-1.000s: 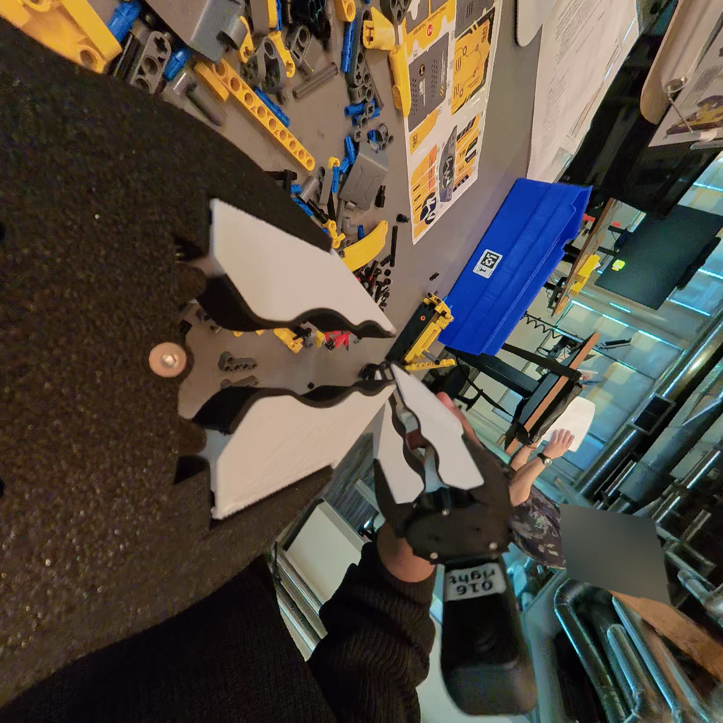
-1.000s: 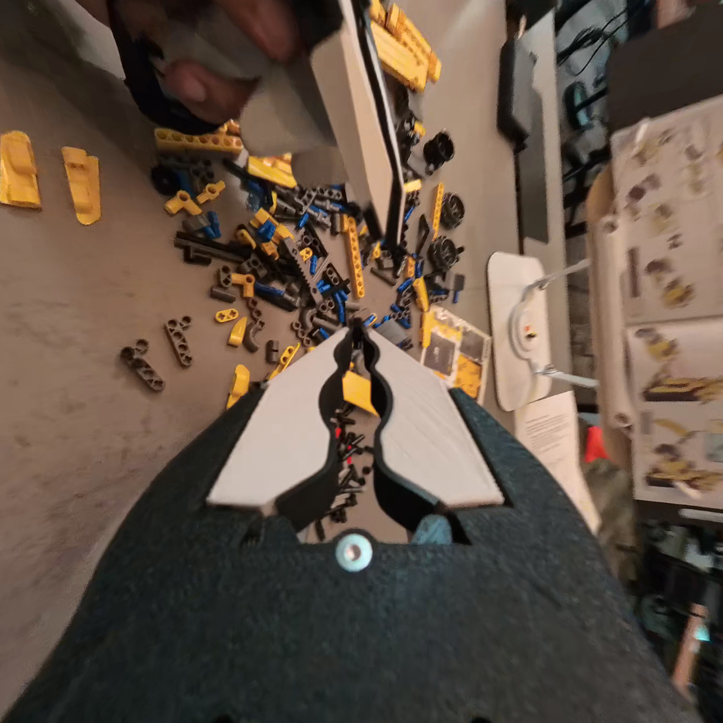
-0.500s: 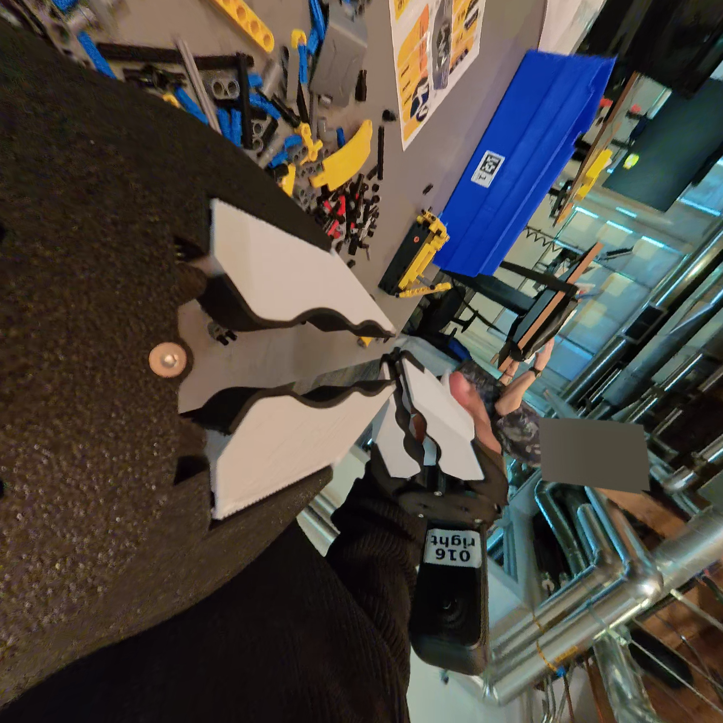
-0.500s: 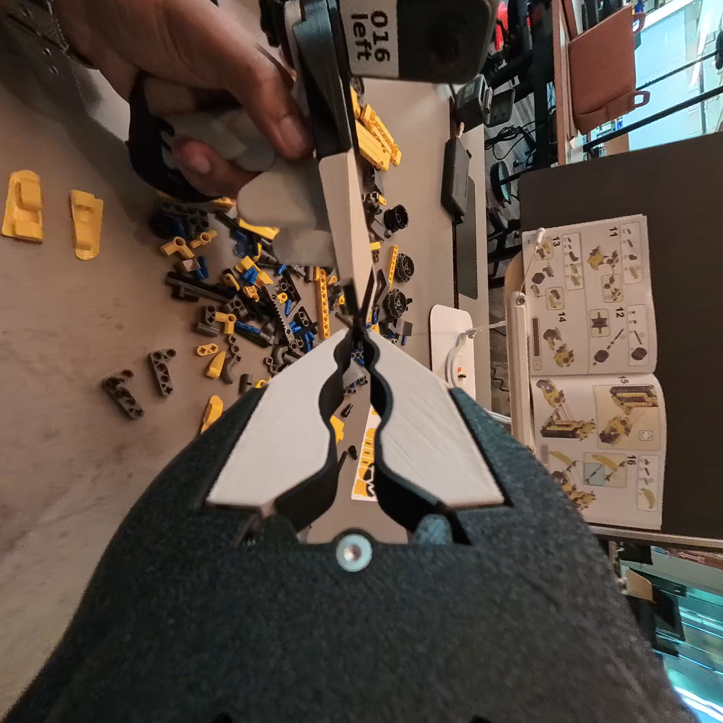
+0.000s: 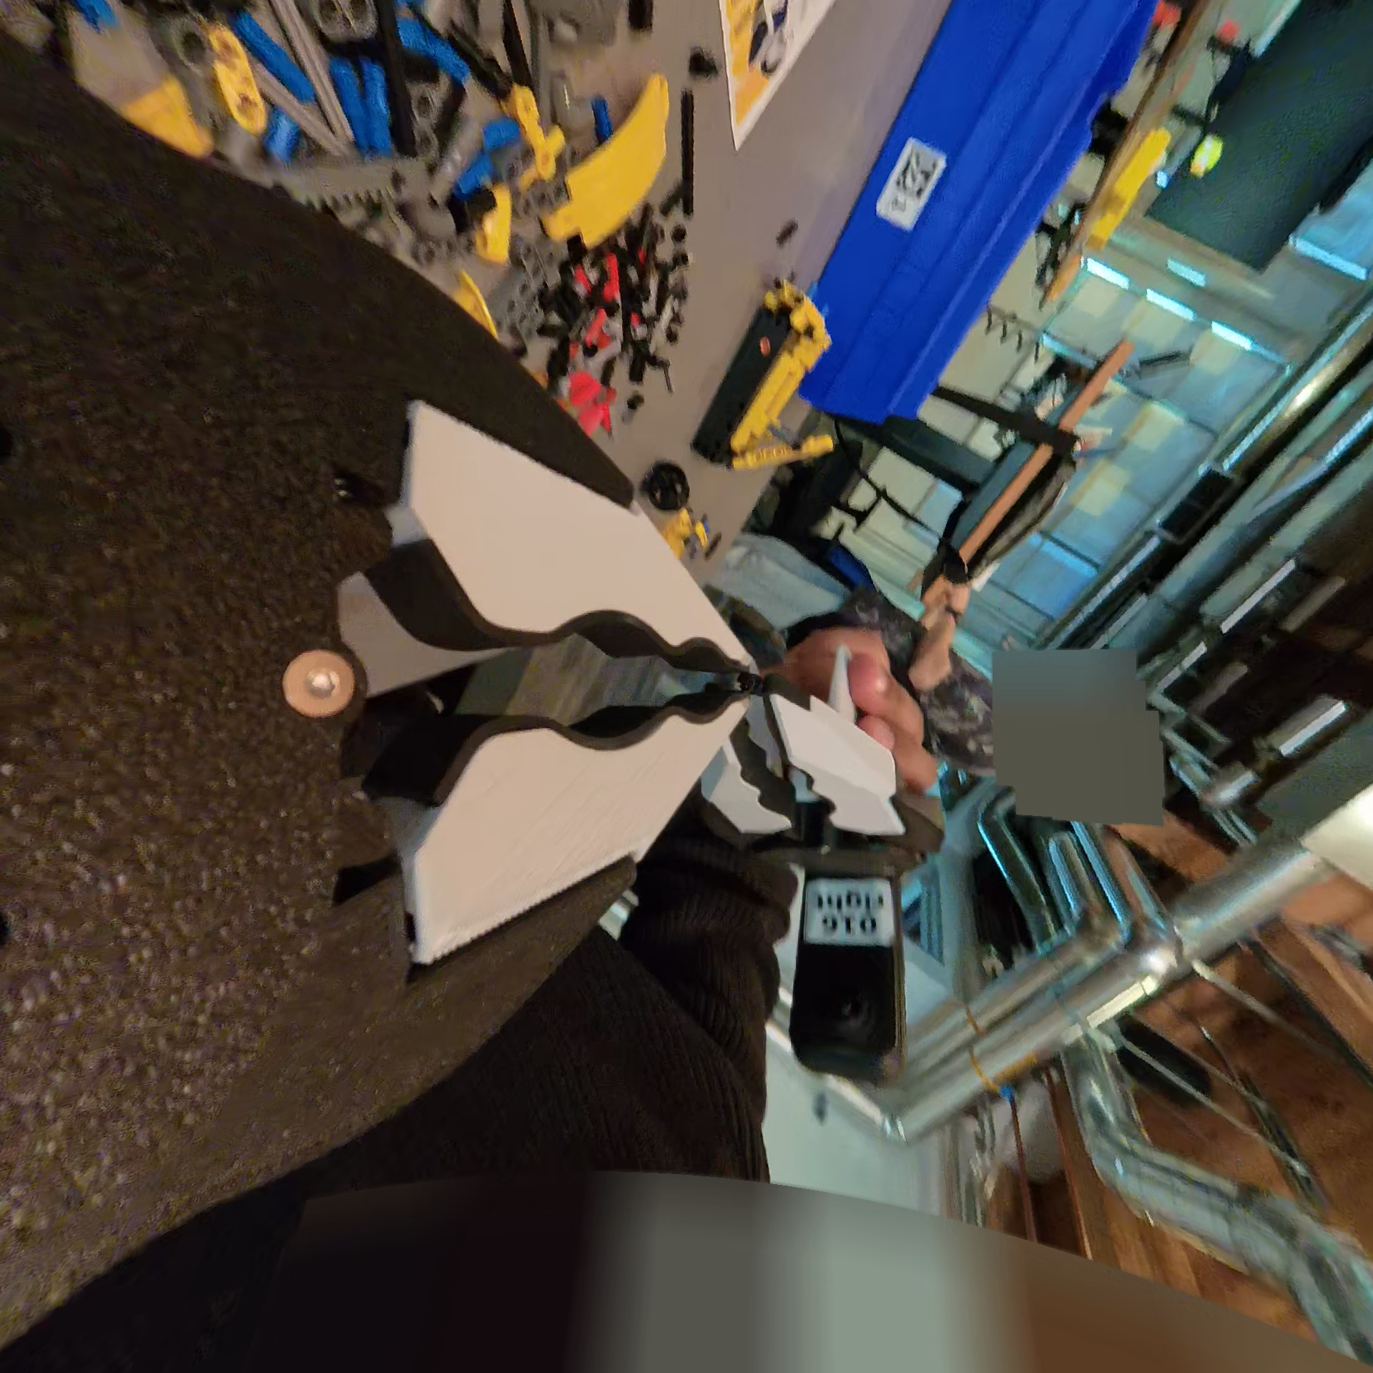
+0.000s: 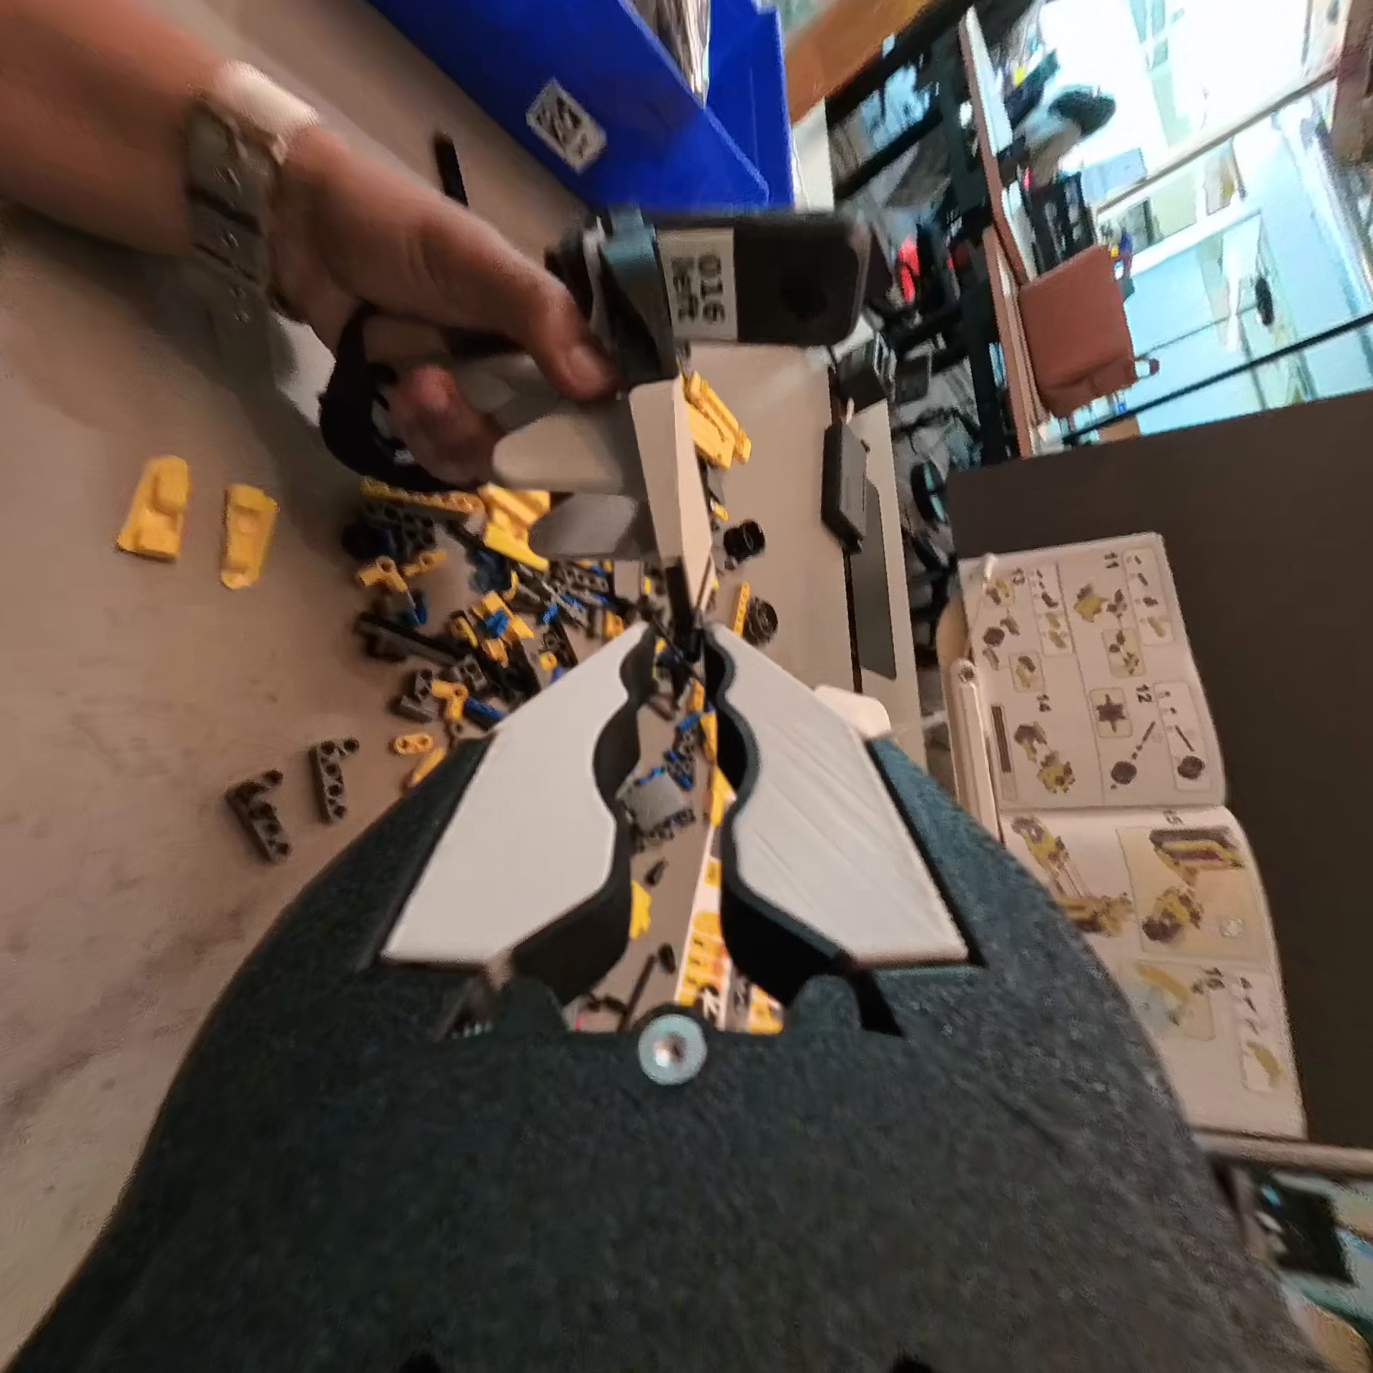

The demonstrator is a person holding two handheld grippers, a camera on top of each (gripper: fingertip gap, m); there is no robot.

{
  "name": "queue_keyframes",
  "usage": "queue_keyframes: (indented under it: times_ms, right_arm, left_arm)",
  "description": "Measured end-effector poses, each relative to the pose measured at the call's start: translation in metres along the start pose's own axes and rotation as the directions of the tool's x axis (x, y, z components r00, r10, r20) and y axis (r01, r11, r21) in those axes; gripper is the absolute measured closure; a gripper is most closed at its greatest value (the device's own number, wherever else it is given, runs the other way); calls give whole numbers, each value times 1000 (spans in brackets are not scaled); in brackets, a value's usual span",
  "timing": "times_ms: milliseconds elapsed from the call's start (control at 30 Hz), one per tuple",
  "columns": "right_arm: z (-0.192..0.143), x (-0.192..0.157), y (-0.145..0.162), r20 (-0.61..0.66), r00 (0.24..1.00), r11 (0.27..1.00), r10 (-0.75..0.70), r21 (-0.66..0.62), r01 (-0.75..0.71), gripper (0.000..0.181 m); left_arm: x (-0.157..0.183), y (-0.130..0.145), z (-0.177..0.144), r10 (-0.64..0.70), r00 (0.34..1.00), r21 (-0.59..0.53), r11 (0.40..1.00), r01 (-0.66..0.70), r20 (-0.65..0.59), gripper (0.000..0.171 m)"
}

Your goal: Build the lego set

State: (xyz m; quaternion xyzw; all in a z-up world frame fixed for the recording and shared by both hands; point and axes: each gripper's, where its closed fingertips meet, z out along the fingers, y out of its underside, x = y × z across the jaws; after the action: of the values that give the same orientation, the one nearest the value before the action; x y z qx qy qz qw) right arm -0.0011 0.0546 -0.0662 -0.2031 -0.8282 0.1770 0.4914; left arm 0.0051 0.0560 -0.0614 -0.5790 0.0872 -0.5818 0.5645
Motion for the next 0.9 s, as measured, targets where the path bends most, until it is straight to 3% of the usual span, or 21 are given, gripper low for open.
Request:
queue_keyframes:
  times_ms: [133,267,900]
  right_arm:
    - [-10,4,-21,3,999,988,46,147,-46,171]
    - [-14,5,-29,-25,1000,983,-13,183,17,176]
    - [-15,3,-35,-7,1000,979,-28,201,29,176]
  left_arm:
    - [17,-5,-3,-79,986,33,996,85,-148,168]
    - [27,-5,-3,-112,967,23,992,120,-229,168]
    - [35,-2,-3,-99,960,2,995,103,-261,168]
